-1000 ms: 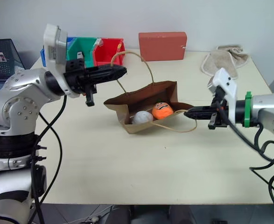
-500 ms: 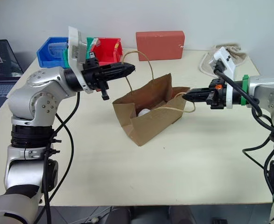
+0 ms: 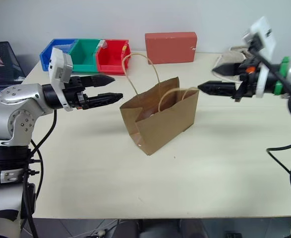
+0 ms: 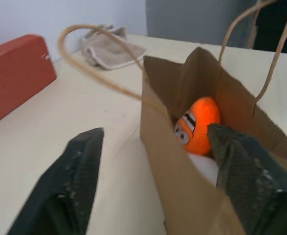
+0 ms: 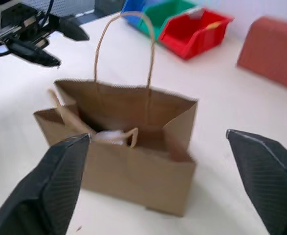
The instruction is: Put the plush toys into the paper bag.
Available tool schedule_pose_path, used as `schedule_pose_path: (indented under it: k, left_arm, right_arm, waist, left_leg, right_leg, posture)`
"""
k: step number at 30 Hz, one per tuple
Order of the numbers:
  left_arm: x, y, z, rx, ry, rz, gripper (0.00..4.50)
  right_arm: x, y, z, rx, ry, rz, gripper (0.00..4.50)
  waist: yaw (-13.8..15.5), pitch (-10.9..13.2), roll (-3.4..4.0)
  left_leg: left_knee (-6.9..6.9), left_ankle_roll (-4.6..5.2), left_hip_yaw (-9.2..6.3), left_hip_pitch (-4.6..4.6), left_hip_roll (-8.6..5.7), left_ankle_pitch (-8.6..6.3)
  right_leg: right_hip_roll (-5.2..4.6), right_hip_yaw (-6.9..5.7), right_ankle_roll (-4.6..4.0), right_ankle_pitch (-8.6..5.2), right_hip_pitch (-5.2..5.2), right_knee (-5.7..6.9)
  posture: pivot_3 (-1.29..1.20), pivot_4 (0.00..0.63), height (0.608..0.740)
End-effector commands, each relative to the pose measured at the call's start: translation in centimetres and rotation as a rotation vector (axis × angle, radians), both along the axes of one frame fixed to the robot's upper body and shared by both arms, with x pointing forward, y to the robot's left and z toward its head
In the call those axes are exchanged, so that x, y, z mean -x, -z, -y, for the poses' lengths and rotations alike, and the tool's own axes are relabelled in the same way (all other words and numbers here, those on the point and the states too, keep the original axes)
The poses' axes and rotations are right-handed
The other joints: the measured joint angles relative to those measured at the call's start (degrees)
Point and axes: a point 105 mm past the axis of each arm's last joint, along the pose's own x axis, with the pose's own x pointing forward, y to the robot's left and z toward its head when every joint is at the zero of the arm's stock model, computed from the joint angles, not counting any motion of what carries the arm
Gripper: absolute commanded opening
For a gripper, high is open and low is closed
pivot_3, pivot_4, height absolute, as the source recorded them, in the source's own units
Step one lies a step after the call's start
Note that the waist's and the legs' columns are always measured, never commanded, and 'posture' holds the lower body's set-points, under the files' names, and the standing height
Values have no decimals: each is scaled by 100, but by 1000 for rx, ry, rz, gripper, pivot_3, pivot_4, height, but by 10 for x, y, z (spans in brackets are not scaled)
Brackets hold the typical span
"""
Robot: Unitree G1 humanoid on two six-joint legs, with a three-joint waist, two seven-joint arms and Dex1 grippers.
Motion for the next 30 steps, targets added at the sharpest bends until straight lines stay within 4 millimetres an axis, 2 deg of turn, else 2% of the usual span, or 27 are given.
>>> schedule_pose_path:
  k: [1,4,7,9,14,19,26,30]
  left_arm:
    - [5,-9,-17,-6,-44,52,4491]
    - [11,-4,-20,8,-29,14,4491]
    - [30,15,-13,32,83,-107,4491]
    - [34,26,-8,15,116,-142,4491]
    - [38,45,6,-16,176,-187,4491]
    - [34,52,20,-3,213,-192,4491]
    - [25,56,34,35,228,-178,4491]
    - [32,56,39,39,259,-183,4491]
  right_arm:
    - [12,-10,9,16,-4,86,4500]
    - [17,-5,10,24,-14,84,4500]
    - [45,27,-2,109,-148,31,4500]
    - [59,40,-10,138,-214,19,4500]
    - [84,50,-29,133,-334,1,4500]
    - [90,56,-36,157,-343,10,4500]
    - [89,57,-32,147,-322,3,4500]
    - [89,58,-31,155,-318,-2,4500]
  waist:
    - [5,0,-1]
    - [-4,0,0]
    - [0,-1,-1]
    - [-2,0,0]
    - [0,-1,-1]
    - [-1,-1,-2]
    - [16,-2,-3]
    - [14,-2,-3]
  left_leg:
    - [2,0,1,0,-1,0]
    - [3,0,3,1,-1,0]
    - [0,0,-2,0,2,0]
    - [-6,1,0,-1,2,-2]
    - [8,-1,0,0,2,-1]
    - [18,0,0,9,1,2]
    - [16,0,0,9,1,2]
    - [14,1,0,8,2,1]
  right_leg:
    - [-1,1,0,0,1,-1]
    - [-1,3,0,0,1,2]
    - [2,-2,0,0,1,4]
    - [1,-1,-1,-2,1,0]
    - [1,1,-1,-1,6,5]
    - [1,3,0,0,17,4]
    - [2,2,0,0,16,5]
    - [2,2,0,0,15,5]
  posture:
    - [0,150,740]
    - [0,150,740]
    - [0,150,740]
    - [0,150,740]
    - [0,150,740]
    - [0,150,740]
    - [0,150,740]
    - [0,150,740]
